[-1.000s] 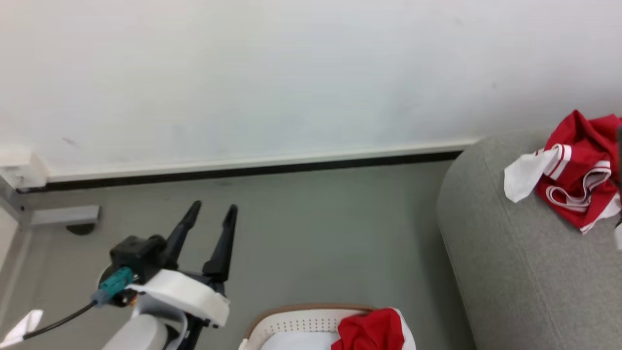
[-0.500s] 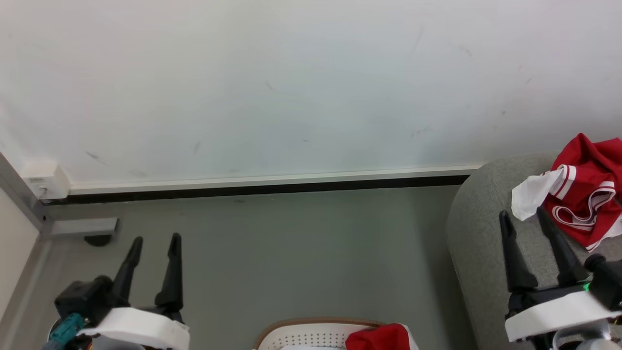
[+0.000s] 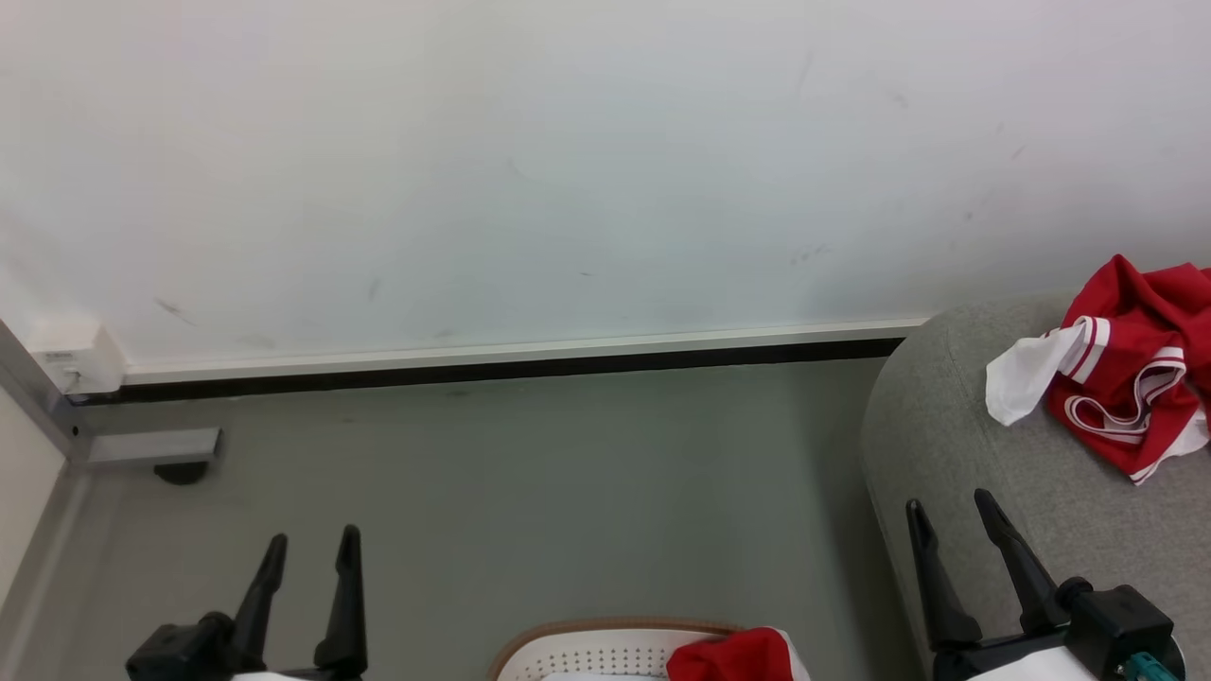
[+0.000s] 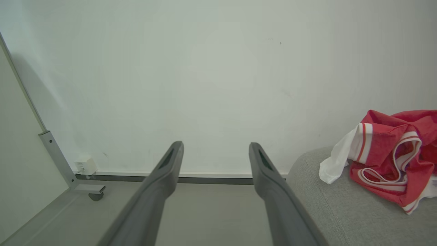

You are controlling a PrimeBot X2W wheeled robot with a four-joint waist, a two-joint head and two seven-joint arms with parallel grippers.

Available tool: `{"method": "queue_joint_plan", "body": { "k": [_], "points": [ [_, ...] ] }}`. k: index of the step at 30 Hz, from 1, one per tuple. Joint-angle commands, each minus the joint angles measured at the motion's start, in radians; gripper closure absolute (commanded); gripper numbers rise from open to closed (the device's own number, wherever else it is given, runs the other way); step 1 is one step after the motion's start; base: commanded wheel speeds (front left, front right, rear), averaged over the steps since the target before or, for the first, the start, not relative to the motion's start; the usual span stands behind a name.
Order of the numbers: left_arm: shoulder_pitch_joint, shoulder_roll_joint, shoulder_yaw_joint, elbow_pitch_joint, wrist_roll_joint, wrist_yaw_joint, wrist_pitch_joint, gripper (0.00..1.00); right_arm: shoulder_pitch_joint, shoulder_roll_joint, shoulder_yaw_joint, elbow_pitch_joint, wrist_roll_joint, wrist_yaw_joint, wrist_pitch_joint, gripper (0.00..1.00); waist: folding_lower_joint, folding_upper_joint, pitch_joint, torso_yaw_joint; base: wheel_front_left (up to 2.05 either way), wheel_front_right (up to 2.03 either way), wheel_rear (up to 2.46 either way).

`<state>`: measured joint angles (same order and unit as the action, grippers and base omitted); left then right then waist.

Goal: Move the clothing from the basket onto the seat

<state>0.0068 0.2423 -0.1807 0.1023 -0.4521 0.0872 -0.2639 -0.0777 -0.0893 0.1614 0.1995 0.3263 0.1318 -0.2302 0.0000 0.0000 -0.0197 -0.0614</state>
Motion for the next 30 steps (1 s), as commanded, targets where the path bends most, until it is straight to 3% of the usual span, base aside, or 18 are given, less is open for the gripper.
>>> {"method": "queue_joint_plan", "body": {
  "k": [1, 13, 30],
  "points": [
    [0.012, -0.011, 0.013, 0.006, 0.019, -0.011, -0.001, 0.0, -0.002, 0.003, 0.004, 0.011, -0.009, -0.002, -0.01, 0.0, 0.0, 0.0, 0.0, -0.001, 0.0, 0.0, 0.0],
    [0.003, -0.081, 0.079, 0.035, 0.088, -0.079, -0.001, 0.0, -0.016, 0.013, 0.009, 0.028, -0.011, -0.002, -0.028, 0.0, 0.0, 0.0, 0.004, -0.004, 0.0, 0.0, 0.0],
    [-0.023, -0.12, 0.126, 0.067, 0.145, -0.137, -0.001, 0.0, -0.034, 0.018, -0.011, 0.034, -0.018, -0.002, -0.029, 0.0, 0.0, 0.0, 0.028, -0.021, 0.0, 0.0, 0.0]
  ]
}}
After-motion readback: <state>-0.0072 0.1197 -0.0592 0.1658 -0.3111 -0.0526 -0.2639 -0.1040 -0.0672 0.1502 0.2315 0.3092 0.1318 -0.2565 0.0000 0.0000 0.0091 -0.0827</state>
